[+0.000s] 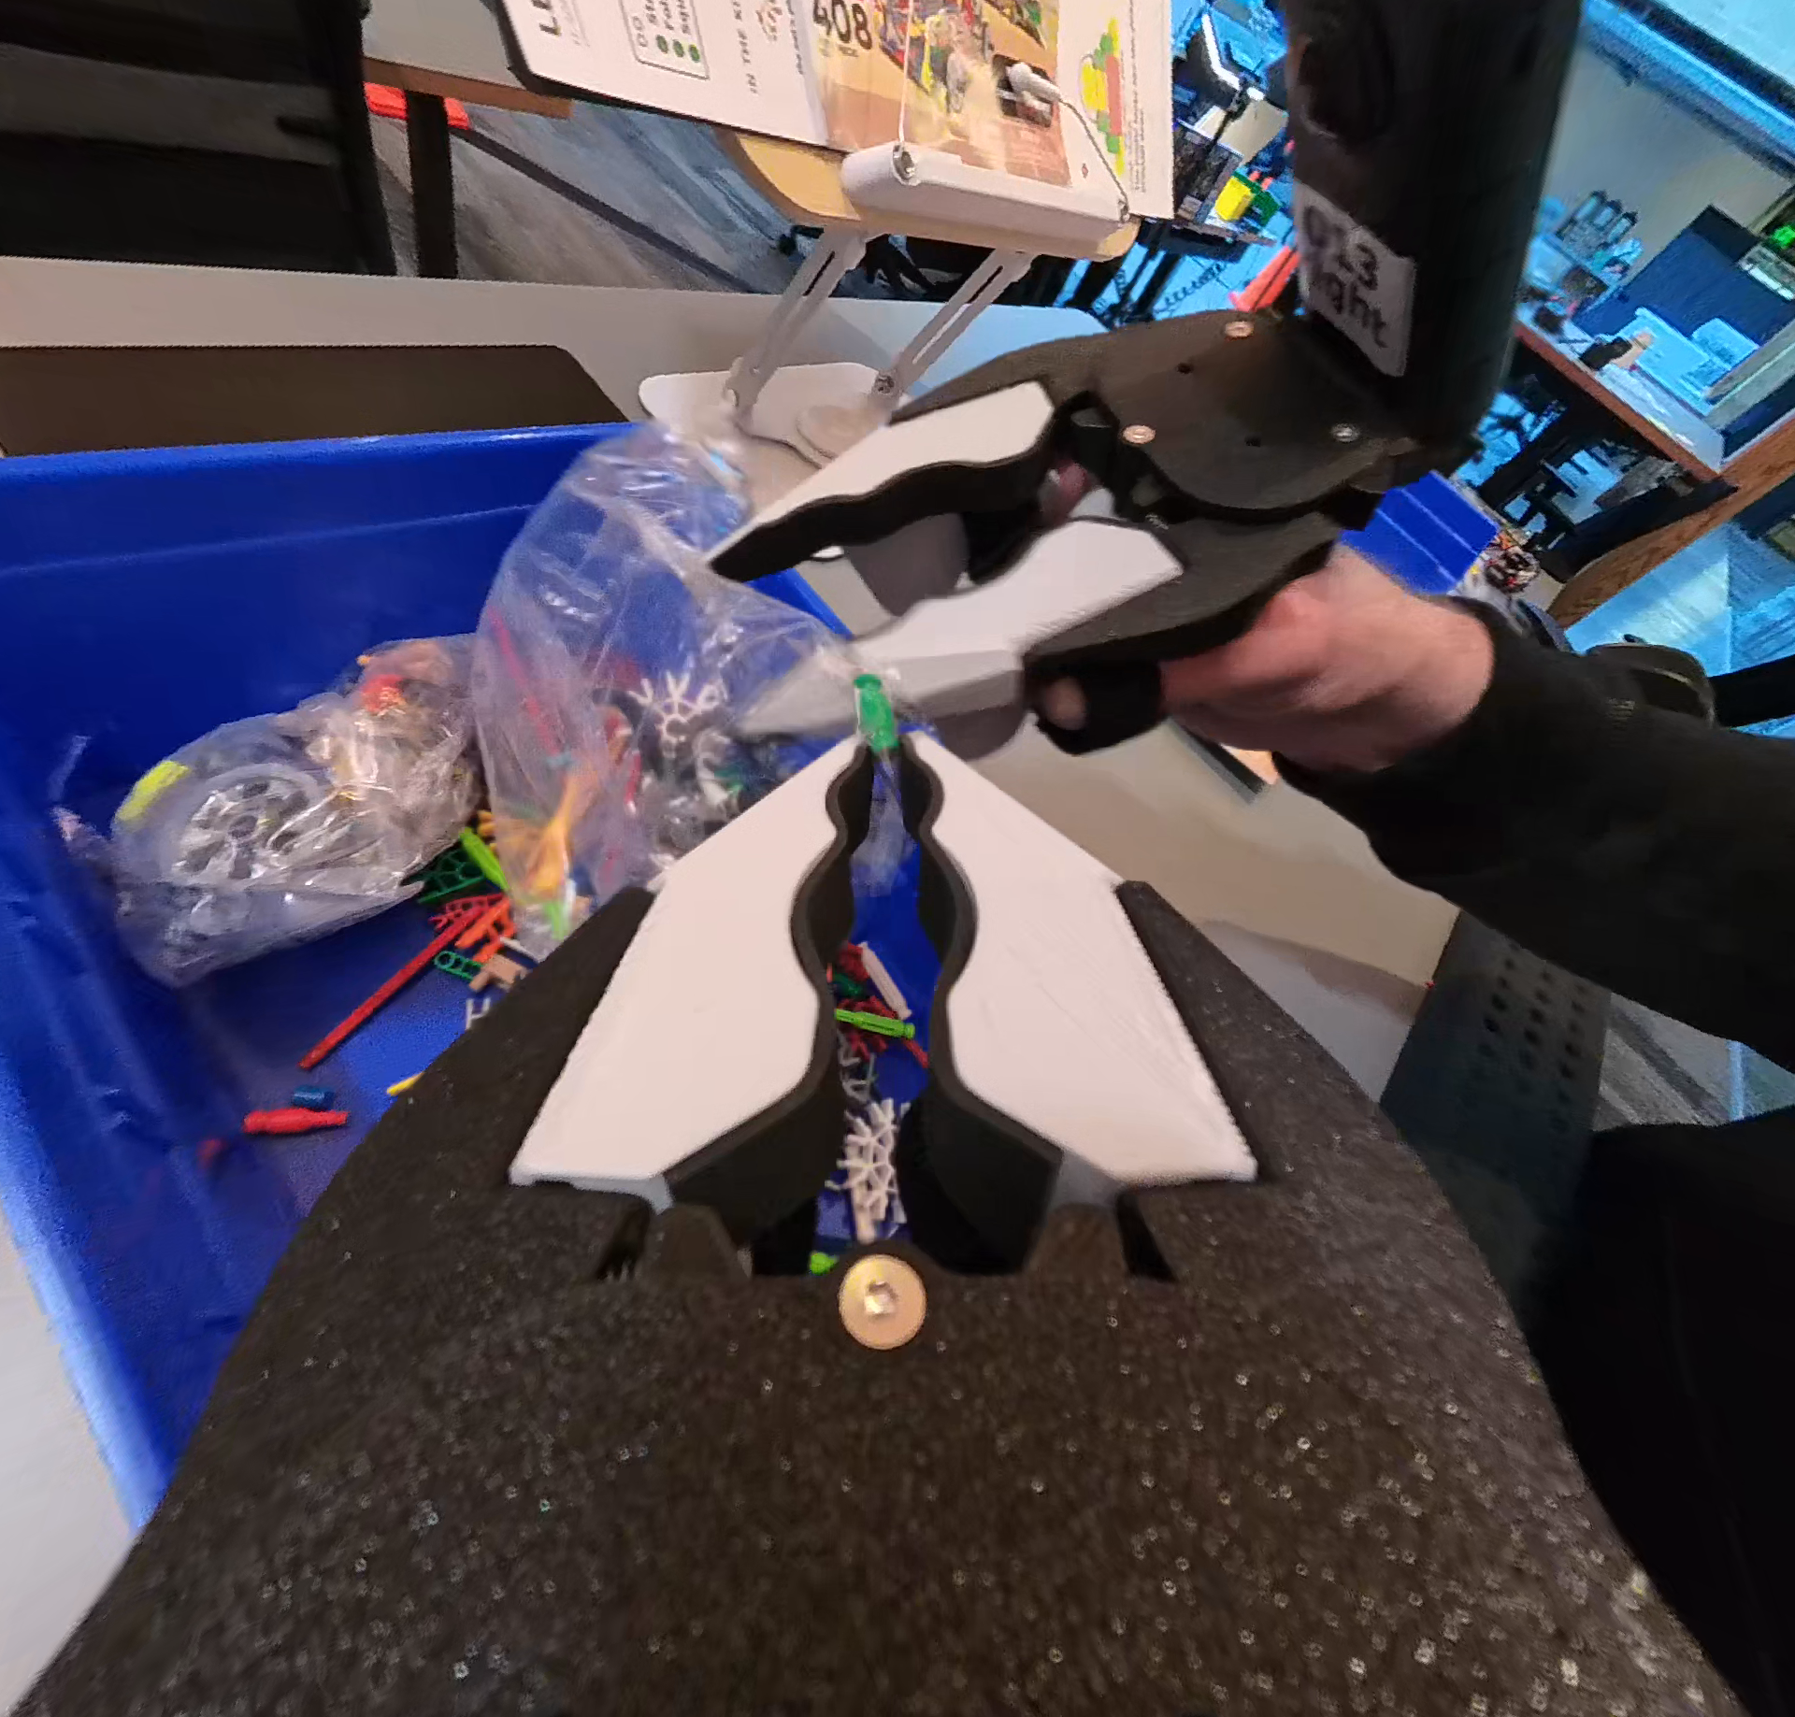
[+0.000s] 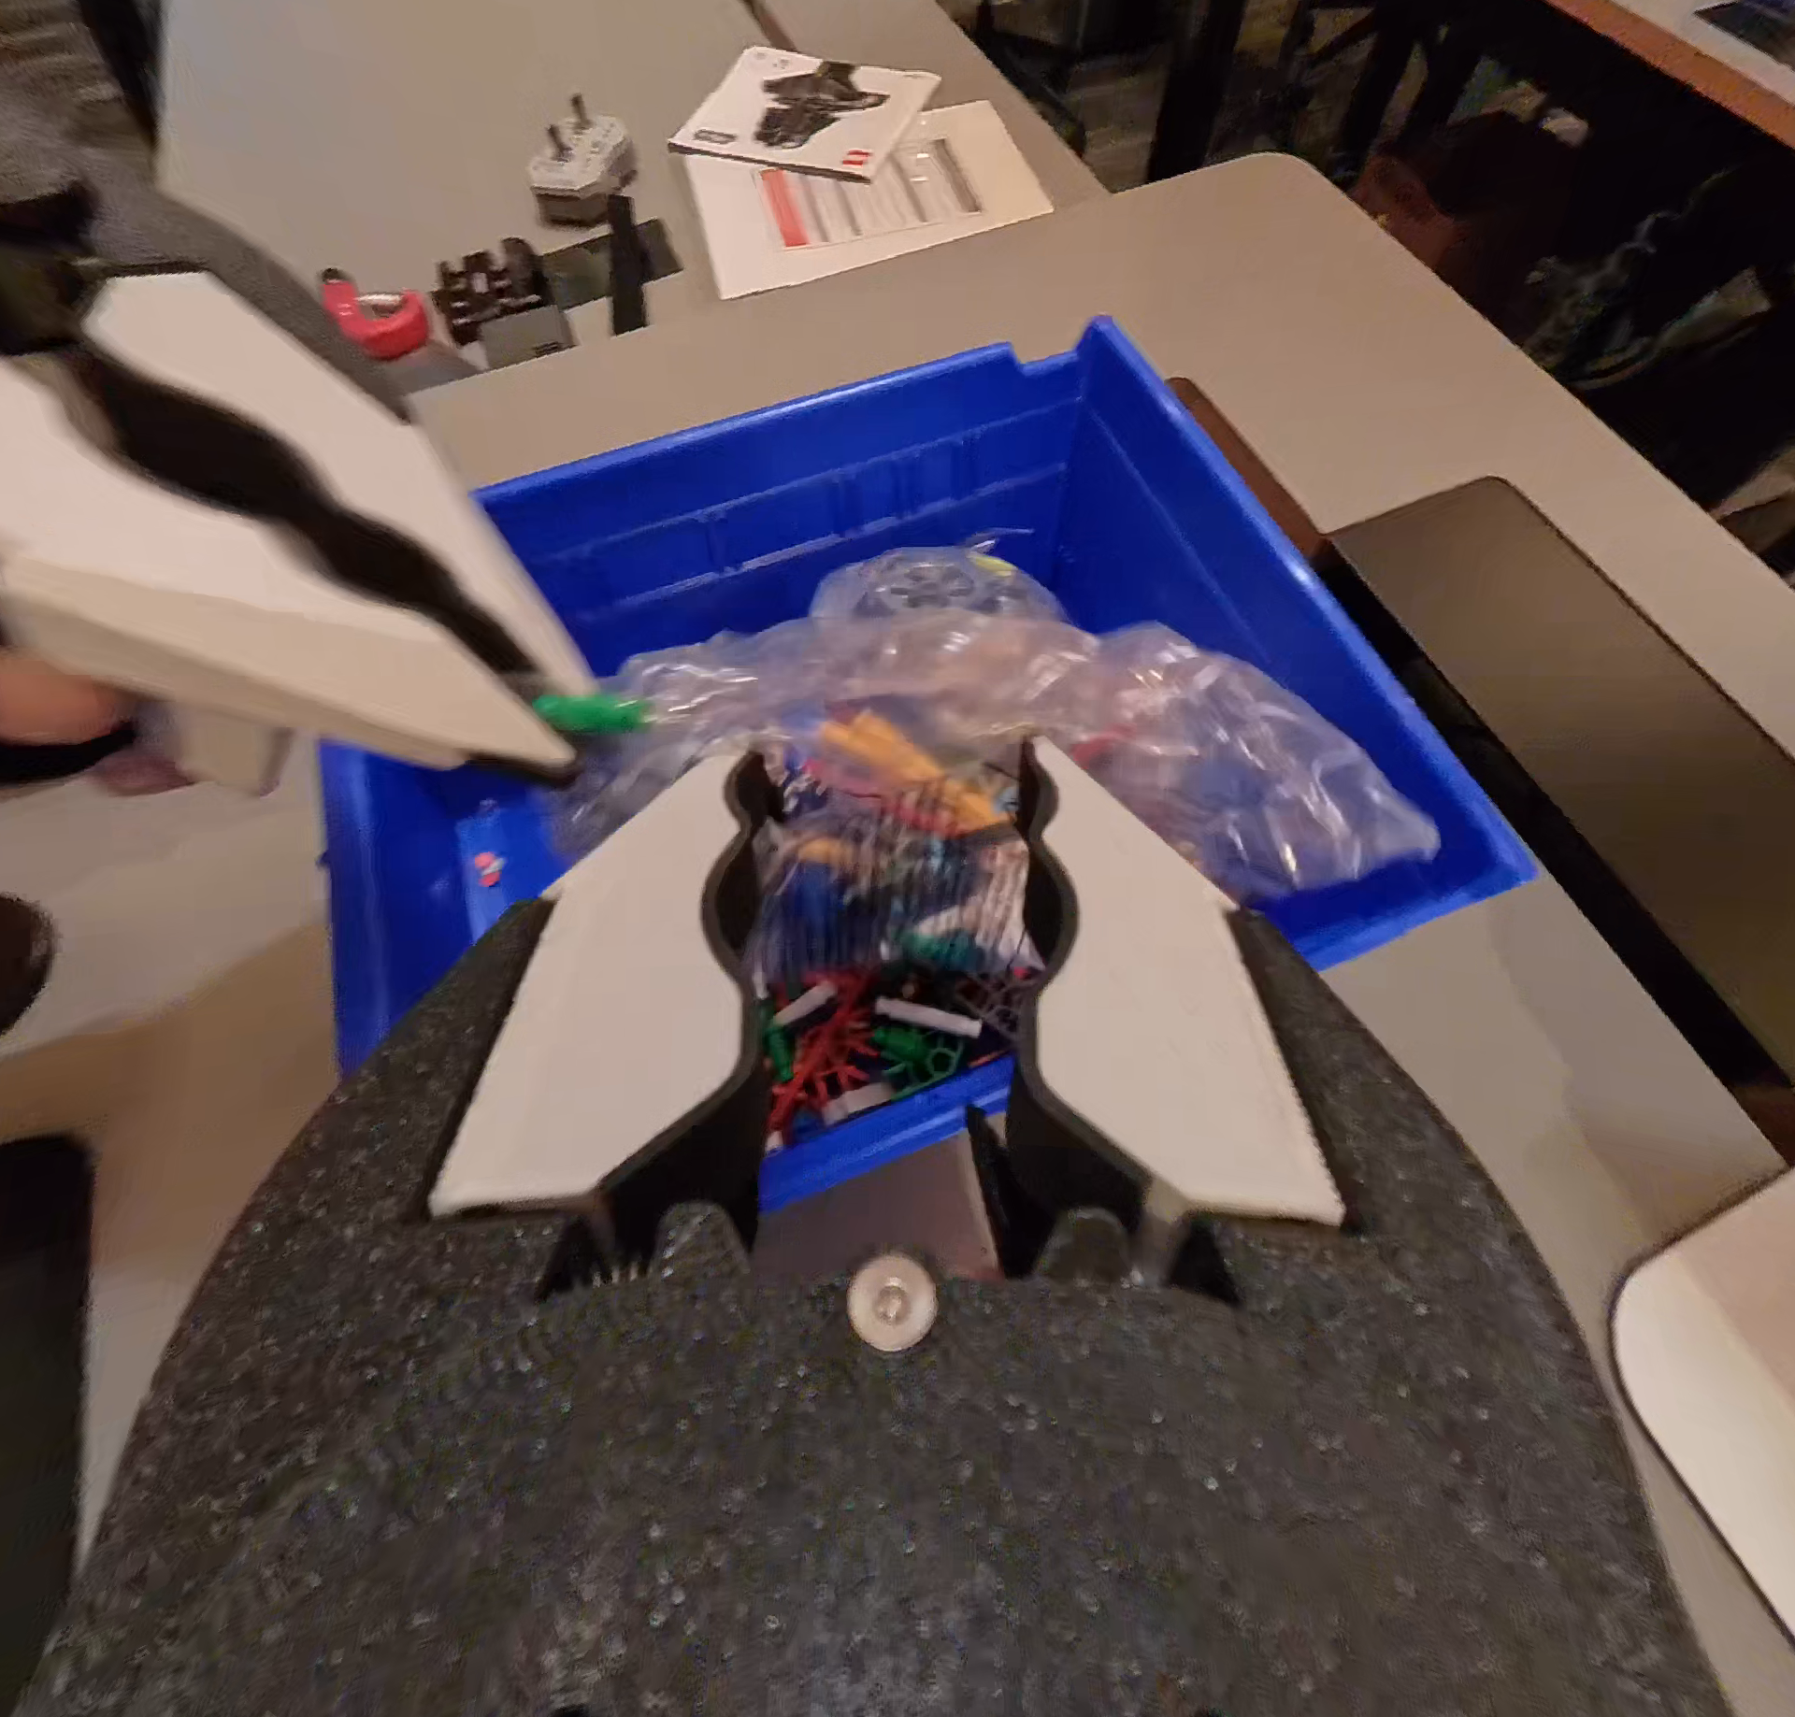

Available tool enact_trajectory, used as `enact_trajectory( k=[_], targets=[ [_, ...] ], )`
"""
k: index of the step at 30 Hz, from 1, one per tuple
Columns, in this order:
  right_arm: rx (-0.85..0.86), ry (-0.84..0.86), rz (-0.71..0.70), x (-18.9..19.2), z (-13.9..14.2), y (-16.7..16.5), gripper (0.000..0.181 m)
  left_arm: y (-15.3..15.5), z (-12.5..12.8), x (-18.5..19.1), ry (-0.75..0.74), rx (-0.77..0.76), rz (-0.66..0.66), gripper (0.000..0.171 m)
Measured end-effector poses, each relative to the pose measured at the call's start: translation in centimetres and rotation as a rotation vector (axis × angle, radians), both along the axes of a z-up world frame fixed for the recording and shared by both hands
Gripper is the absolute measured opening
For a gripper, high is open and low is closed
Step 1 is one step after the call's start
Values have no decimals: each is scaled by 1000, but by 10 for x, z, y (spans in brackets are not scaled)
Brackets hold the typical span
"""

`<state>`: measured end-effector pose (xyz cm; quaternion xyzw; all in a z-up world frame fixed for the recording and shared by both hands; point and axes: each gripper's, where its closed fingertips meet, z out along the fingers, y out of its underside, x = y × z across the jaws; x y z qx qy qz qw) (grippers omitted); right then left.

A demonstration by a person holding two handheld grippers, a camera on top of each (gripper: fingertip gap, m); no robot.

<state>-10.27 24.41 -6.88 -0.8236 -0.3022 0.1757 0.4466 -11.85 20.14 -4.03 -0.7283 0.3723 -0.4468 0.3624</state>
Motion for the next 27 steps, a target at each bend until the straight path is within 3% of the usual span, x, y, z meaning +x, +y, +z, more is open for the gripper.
enact_trajectory(
  k=[6,15,19,21,27],
  targets=[
    [54,-109,-39,11,-16,17,15,-7,-2,-1,-12,-19,-26,1],
    [-3,-81,-31,15,-24,29,0,-9,1,-2,-35,-17,-41,0],
    [28,-121,-19,14,-20,25,0,1,-8,-15,67,49,38,1],
    [32,-144,-22,13,-22,23,0,7,-13,-22,117,63,82,26],
    [39,-162,-40,8,-20,22,0,7,-4,-14,214,178,135,50]
  ],
)
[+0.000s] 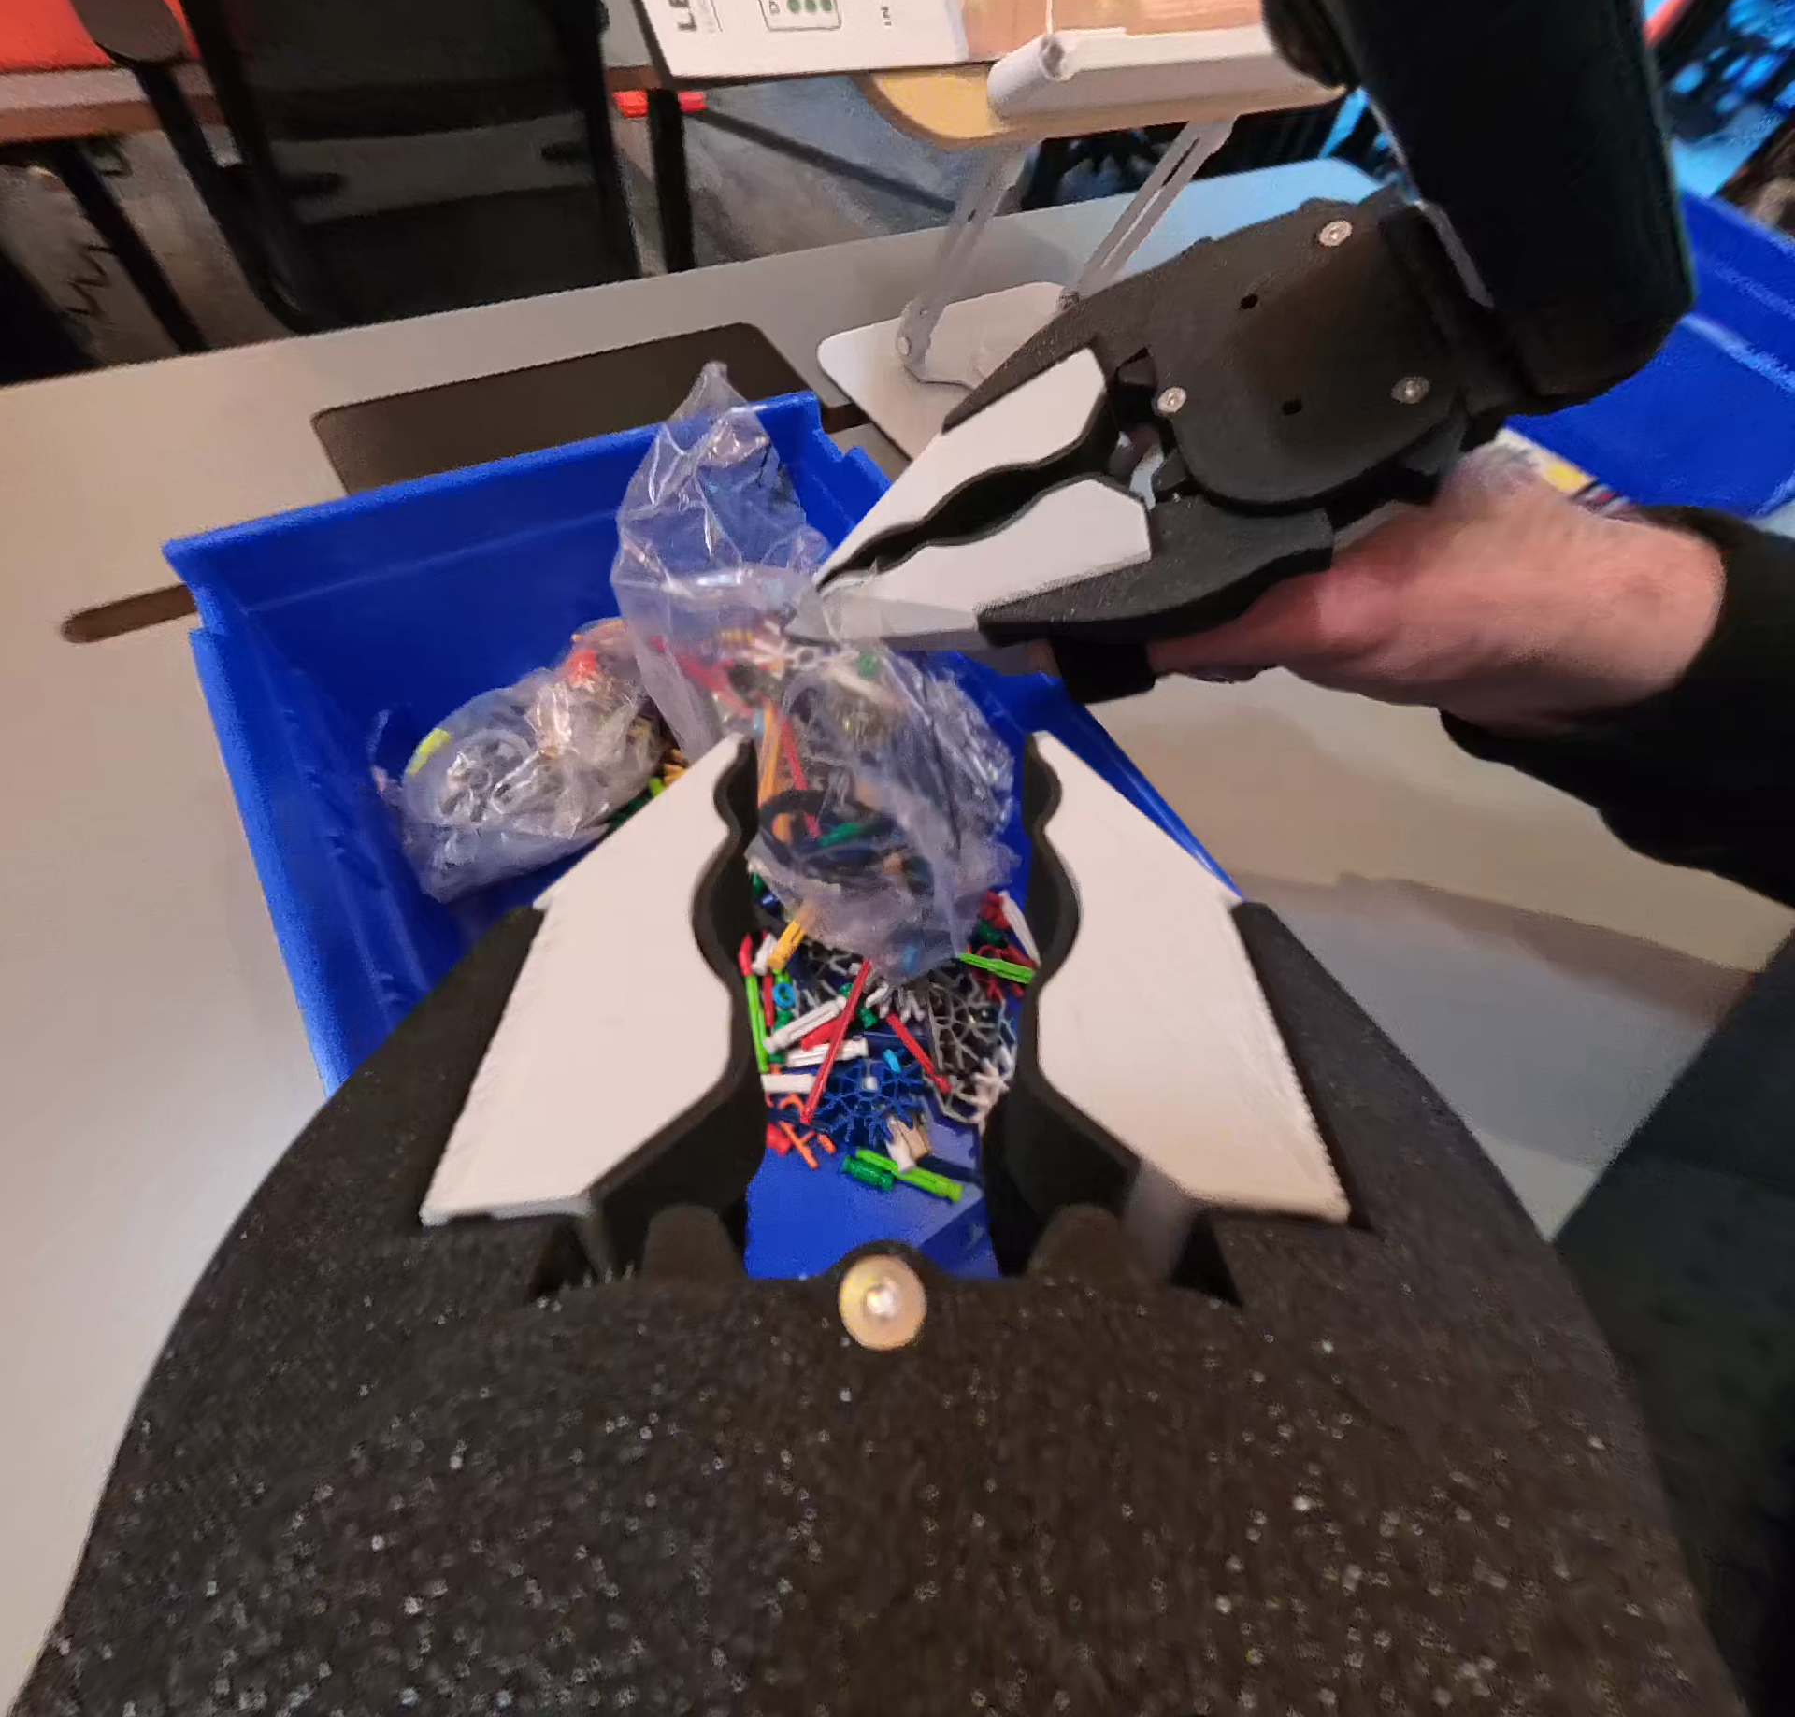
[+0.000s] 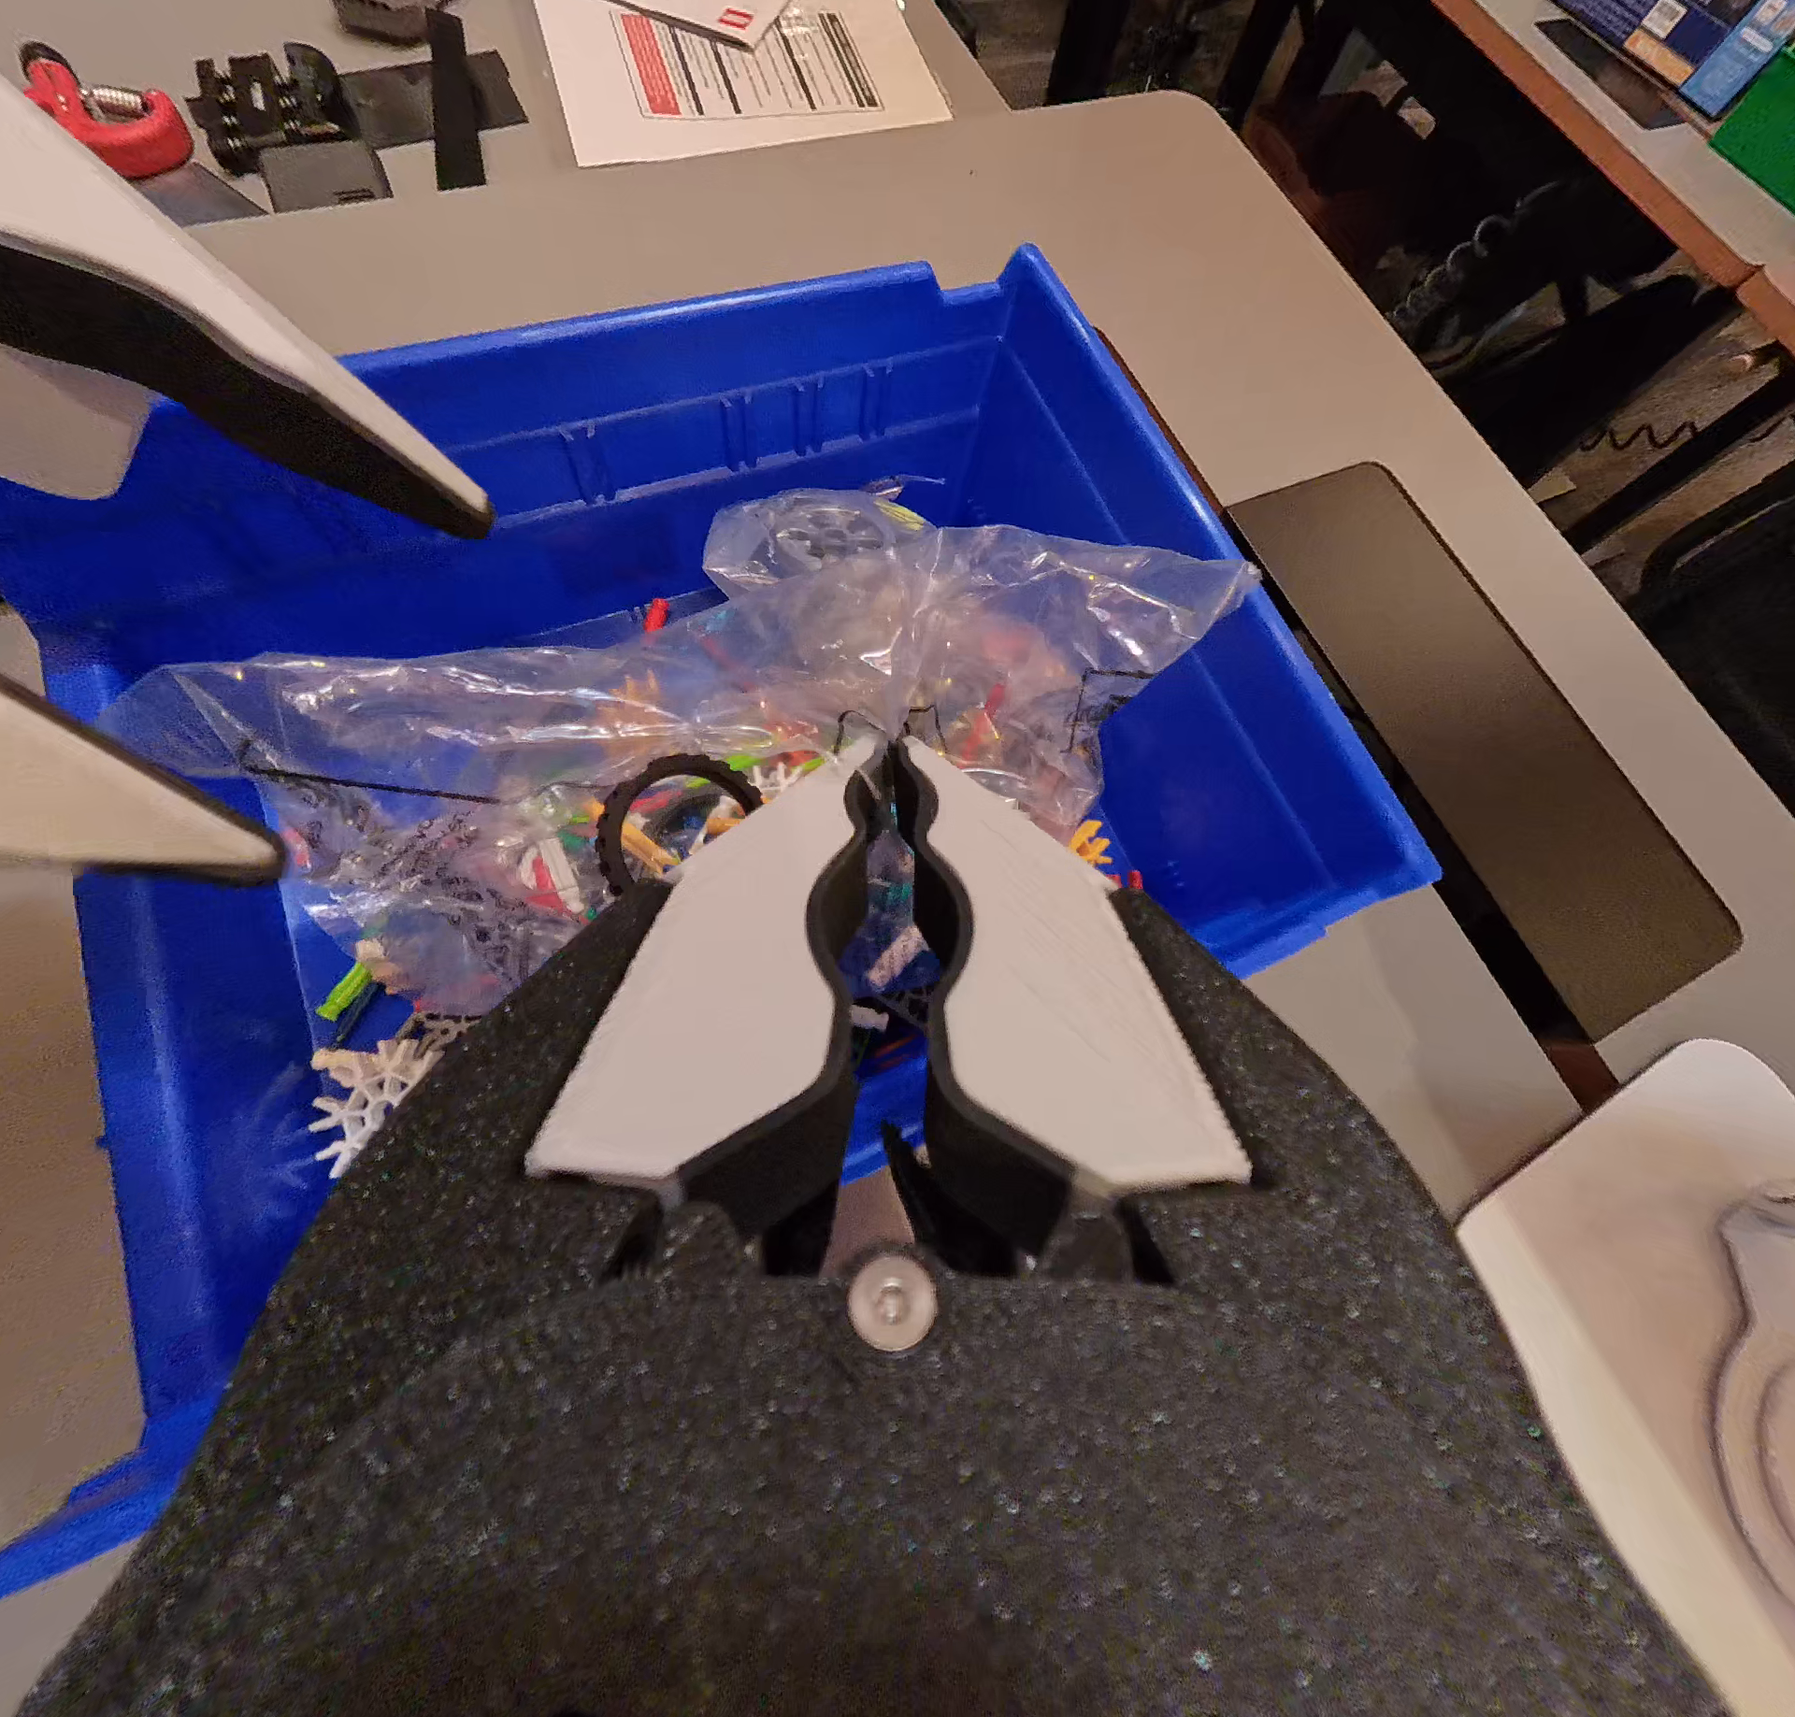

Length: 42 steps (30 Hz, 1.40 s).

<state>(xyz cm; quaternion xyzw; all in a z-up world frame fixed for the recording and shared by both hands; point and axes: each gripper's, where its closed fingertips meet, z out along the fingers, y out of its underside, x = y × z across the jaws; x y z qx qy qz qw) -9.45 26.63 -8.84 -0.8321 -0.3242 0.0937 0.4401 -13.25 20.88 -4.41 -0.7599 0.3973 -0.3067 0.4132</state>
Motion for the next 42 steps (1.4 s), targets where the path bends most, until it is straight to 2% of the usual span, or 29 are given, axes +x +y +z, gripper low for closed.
enact_trajectory(
  k=[2,4,7,9,11,14,19,28,38,42],
  targets=[
    [-4,3,5,-5,-1,-2,0,0,-4,9,59,28,7,52],
    [-8,20,9,-10,1,-4,0,6,-19,12,178,61,37,51],
    [-14,55,7,-14,5,-7,0,23,-43,0,323,84,138,38],
    [-8,73,5,-14,8,-9,0,32,-46,-6,346,116,177,12],
    [0,79,4,-12,11,-11,0,33,-50,-8,372,121,162,0],
    [43,32,-30,-2,10,-6,0,20,-51,1,422,157,61,0],
    [33,18,-15,2,2,4,0,-10,-33,23,414,239,-50,0],
    [14,38,-10,-2,3,14,0,-14,-19,24,433,346,-17,0],
    [-13,54,-50,-4,-6,28,0,-22,-13,26,427,380,6,0],
    [-40,66,-100,7,-10,38,0,-33,-8,29,415,388,-10,0]
  ],
)
